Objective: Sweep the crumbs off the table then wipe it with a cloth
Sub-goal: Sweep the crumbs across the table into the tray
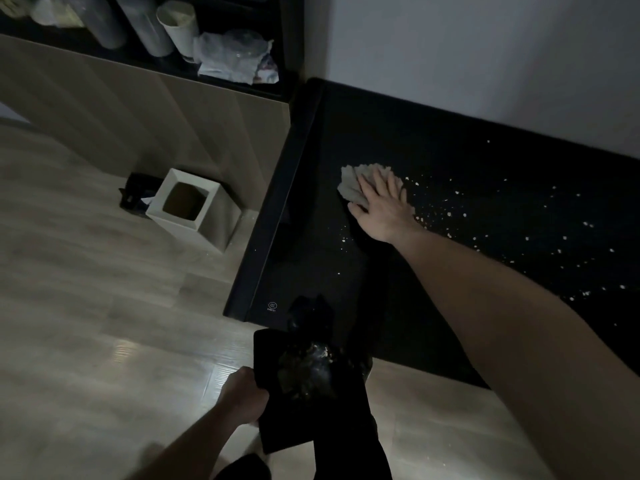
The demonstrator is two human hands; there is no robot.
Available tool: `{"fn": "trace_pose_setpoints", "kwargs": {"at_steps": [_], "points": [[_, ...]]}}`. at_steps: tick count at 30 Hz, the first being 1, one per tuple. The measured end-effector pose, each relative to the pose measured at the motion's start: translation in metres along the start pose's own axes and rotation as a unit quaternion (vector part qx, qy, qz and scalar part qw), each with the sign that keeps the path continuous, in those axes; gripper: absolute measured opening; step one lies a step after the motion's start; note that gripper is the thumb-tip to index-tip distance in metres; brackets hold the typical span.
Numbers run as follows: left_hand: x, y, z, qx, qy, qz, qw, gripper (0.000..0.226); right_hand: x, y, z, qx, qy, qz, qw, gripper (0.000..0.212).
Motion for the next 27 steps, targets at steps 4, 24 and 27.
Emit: {"fn": "trace_pose_setpoints", "kwargs": {"at_steps": [4,24,27], "points": [[-0.002,-0.001,0.0,-0.001,-0.003,0.0,1.0,0.026,0.009,-0.018,-0.014,-0.04,0.01,0.017,0.999,0.079],[0.01,0.021,-0.008,0.032,-0.024,0.007,0.999,0.036,0.07,-0.151,-0.255,-0.1,0.169,0.166,0.966,0.05],[0.011,0.018,-0.01,0.026,-0.022,0.004,0.999,0.036,0.079,-0.149,-0.285,-0.072,0.189,0.2,0.959,0.048]]}}
Point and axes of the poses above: each hand's wrist, its own z-axis towards the middle knuckle, its own y-axis out of the back of the hand, x = y × z, the point moved 2 cm from there along z, towards the middle knuckle, and after that the axes turned 1 degree about -z, right-handed, at the moved point
